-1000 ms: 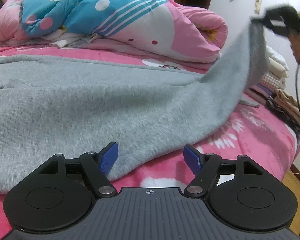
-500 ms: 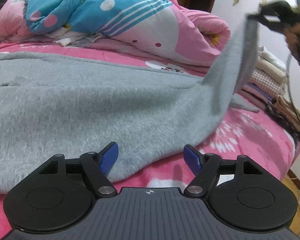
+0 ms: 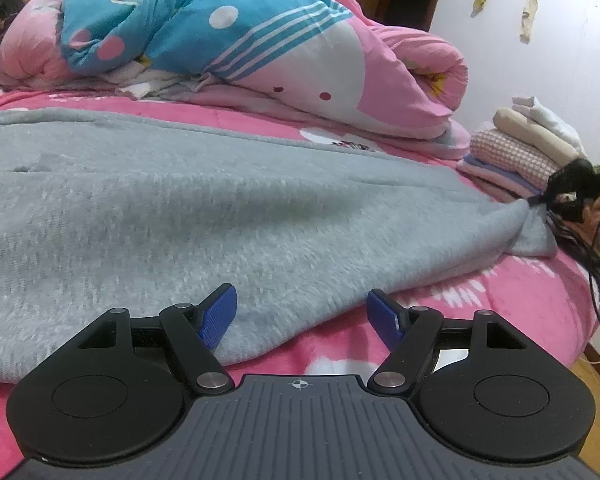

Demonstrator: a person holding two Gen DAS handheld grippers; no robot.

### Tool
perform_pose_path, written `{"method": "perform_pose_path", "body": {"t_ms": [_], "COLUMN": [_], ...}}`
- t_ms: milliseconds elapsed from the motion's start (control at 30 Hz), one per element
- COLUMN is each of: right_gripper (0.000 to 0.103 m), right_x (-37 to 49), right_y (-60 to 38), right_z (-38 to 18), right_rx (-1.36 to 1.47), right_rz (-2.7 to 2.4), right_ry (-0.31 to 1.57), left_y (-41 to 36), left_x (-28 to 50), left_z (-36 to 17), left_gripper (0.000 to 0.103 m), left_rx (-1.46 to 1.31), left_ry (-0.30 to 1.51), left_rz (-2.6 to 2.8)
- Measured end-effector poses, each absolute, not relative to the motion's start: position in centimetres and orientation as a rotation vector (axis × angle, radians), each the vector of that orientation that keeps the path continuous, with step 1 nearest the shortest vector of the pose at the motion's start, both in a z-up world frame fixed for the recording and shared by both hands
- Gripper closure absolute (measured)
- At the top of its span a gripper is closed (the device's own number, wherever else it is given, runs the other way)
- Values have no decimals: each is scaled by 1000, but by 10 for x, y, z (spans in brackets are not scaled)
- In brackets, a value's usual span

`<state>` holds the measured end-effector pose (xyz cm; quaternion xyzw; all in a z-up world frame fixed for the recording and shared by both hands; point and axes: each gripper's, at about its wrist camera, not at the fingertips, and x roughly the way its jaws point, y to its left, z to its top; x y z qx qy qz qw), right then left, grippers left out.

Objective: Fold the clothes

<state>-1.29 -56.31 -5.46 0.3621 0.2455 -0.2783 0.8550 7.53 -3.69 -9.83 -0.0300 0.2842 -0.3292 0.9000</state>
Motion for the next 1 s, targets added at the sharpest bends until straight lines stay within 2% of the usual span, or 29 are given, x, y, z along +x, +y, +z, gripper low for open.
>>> {"method": "perform_pose_path", "body": {"t_ms": [200, 333, 433, 500, 567, 633, 800, 1000], "right_gripper": [98, 98, 98, 90, 53, 53, 47, 47], "right_x": [7, 55, 102, 137, 164, 165, 97, 31], "right_y": [-552, -532, -515, -507, -499, -493, -504, -528], "right_z": [-28, 14, 24, 15, 0, -11, -11, -21], "right_rx": [658, 545, 471, 453, 425, 395, 485, 632], "right_rz": [-474, -348, -278, -258, -296, -332, -299, -295], "right_ry": [417, 332, 323, 384, 478, 511, 378, 465], "left_y": [-32, -27, -25, -25, -24, -24, -23, -21], "left_x": [78, 86, 91, 92, 93, 93, 93, 91], "left_z": [-99, -100, -100, -100, -100, -99, -100, -102], "left_gripper": [33, 35, 35, 35, 35, 34, 34, 34], "left_rx": [-96, -141, -161, -169, -172, -174, -183, -190], "left_ry": [559, 567, 572, 573, 574, 575, 572, 560], "left_rz": [-614, -579, -563, -557, -553, -550, -552, -551]}}
